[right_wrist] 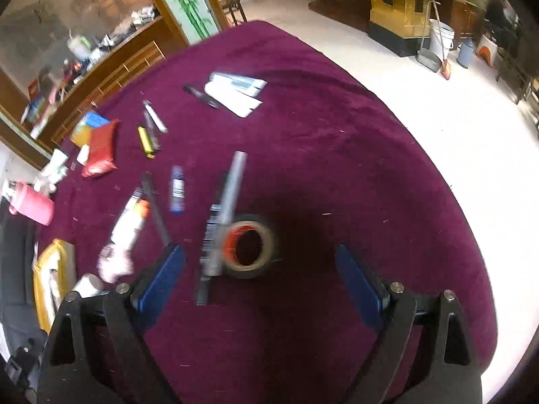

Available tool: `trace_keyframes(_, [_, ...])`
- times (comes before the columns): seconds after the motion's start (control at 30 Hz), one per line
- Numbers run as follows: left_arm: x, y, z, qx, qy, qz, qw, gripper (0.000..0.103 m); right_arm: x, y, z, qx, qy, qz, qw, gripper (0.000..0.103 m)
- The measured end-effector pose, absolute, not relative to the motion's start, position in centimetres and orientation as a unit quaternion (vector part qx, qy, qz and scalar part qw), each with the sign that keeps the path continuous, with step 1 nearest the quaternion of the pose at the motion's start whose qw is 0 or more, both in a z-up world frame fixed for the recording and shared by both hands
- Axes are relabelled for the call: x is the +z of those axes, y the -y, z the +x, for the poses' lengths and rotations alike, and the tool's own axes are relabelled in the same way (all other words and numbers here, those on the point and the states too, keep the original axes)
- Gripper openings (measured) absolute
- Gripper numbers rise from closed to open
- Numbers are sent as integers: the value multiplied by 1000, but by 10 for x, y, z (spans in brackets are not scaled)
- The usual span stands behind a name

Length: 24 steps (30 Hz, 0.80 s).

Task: Organize objects
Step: 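Move both tools back over the pile of items, then grasp a black marker with the left tool while the right tool grasps the black tape roll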

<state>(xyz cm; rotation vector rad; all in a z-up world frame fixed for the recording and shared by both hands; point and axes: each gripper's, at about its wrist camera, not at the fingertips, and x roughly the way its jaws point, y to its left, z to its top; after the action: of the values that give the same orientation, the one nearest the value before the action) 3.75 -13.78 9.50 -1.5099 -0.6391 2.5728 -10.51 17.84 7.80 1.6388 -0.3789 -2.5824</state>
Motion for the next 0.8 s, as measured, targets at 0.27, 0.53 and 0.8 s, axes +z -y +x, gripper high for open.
trace_keyframes(0.27, [88,81,38,839,196,-505,58,54,59,-167,-116,-849,-22,523,69,79])
trace_keyframes(0.53, [81,58,38,839,197,-504,61,54,38,-148,-127,-831,-82,533,137,59])
trace_keyframes(0.8, [77,5,15,852,110,-497,124,54,29,-165,-126,-813,-66,559,150,12])
